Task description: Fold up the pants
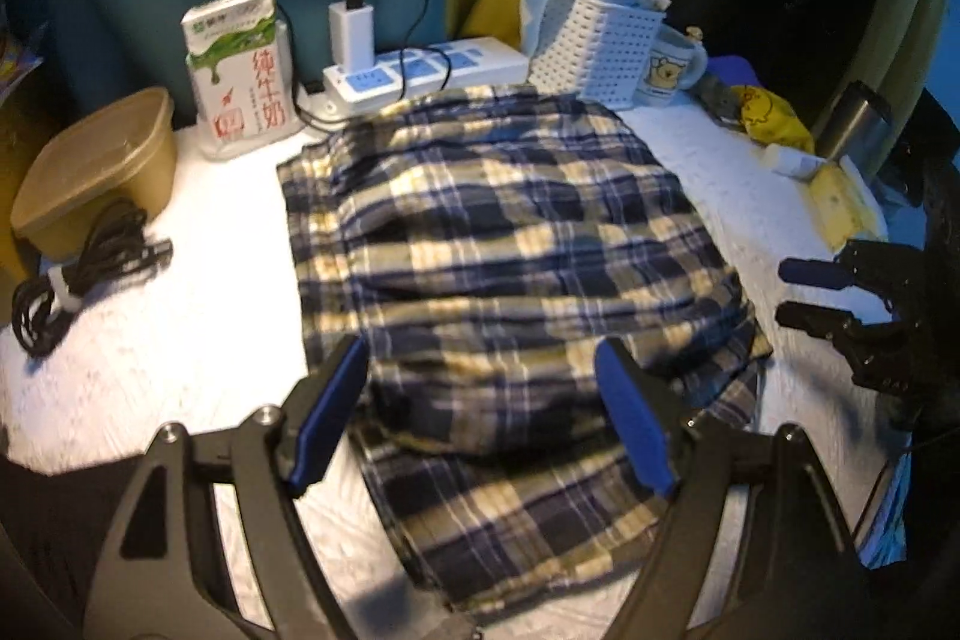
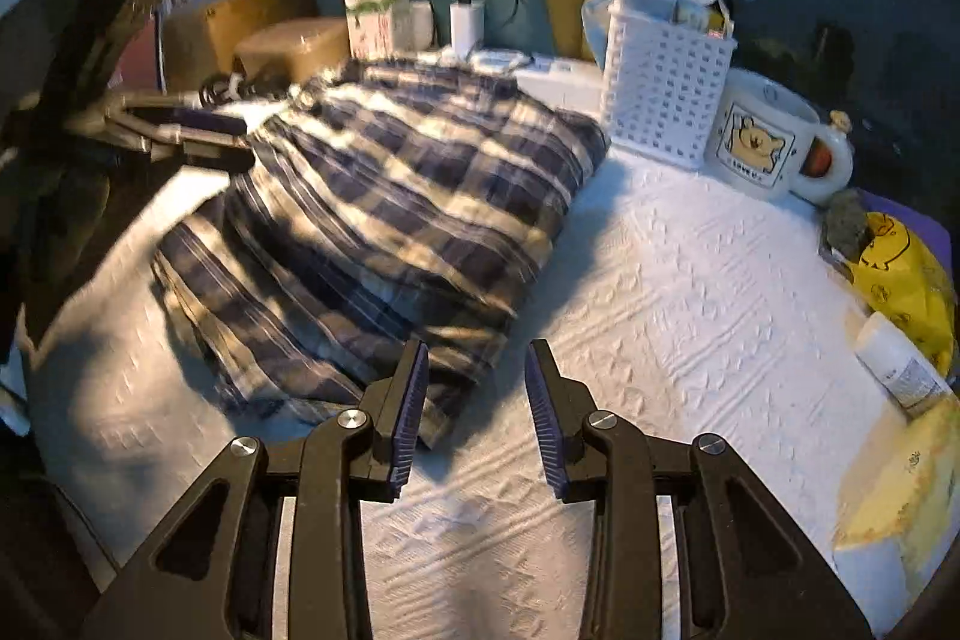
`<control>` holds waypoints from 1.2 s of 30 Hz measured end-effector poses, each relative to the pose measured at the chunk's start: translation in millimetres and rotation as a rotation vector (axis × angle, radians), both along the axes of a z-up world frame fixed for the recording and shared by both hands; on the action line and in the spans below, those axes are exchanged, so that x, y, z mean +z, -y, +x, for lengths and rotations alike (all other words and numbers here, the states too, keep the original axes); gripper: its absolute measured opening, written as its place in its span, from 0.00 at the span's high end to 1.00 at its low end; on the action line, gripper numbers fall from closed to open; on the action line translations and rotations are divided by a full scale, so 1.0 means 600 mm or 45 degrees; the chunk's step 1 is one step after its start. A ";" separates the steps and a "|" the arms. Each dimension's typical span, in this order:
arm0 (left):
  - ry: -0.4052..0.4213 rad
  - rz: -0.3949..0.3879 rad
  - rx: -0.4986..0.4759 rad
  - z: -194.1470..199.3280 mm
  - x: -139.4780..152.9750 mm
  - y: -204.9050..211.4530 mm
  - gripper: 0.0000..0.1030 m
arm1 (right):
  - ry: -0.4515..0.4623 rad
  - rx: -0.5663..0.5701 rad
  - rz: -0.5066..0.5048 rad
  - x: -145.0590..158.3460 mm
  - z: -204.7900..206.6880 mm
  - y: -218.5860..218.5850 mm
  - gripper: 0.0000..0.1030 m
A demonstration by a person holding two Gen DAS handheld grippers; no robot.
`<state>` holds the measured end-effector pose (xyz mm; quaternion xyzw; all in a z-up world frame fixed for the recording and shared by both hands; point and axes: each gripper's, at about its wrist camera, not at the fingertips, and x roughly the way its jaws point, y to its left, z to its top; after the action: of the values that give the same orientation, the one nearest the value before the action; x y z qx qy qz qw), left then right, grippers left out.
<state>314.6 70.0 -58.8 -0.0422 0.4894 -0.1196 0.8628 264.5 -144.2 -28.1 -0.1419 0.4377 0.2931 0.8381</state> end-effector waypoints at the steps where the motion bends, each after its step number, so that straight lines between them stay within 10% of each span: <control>1: -0.010 -0.016 0.009 -0.002 -0.003 0.000 0.23 | -0.009 0.013 -0.002 -0.003 0.001 -0.009 0.65; 7: -0.049 -0.024 0.004 -0.004 -0.026 0.023 0.23 | -0.024 0.042 -0.143 -0.058 -0.010 -0.054 0.78; 14: -0.065 0.070 -0.126 0.031 -0.007 0.034 0.23 | -0.053 -0.109 -0.011 -0.045 -0.015 -0.008 1.00; 21: -0.072 0.230 -0.490 0.121 0.012 0.075 0.23 | -0.104 -0.219 0.120 -0.044 -0.035 0.015 1.00; 28: -0.176 0.245 -0.442 0.172 -0.037 0.053 0.23 | -0.122 -0.377 0.265 -0.023 -0.020 0.050 0.99; 30: -0.131 0.255 -0.398 0.150 -0.027 0.038 0.23 | -0.142 -0.411 0.280 -0.022 -0.008 0.051 0.90; 32: -0.099 0.249 -0.342 0.131 -0.019 0.023 0.23 | -0.150 -0.418 0.287 -0.026 0.005 0.045 0.47; 36: -0.089 0.200 -0.245 0.112 -0.025 -0.011 0.23 | -0.166 -0.398 0.321 -0.037 0.019 0.024 0.42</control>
<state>382.1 76.7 -73.7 0.0684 0.5287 -0.1616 0.8305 275.6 -158.8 -50.0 0.0530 0.4674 0.2205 0.8545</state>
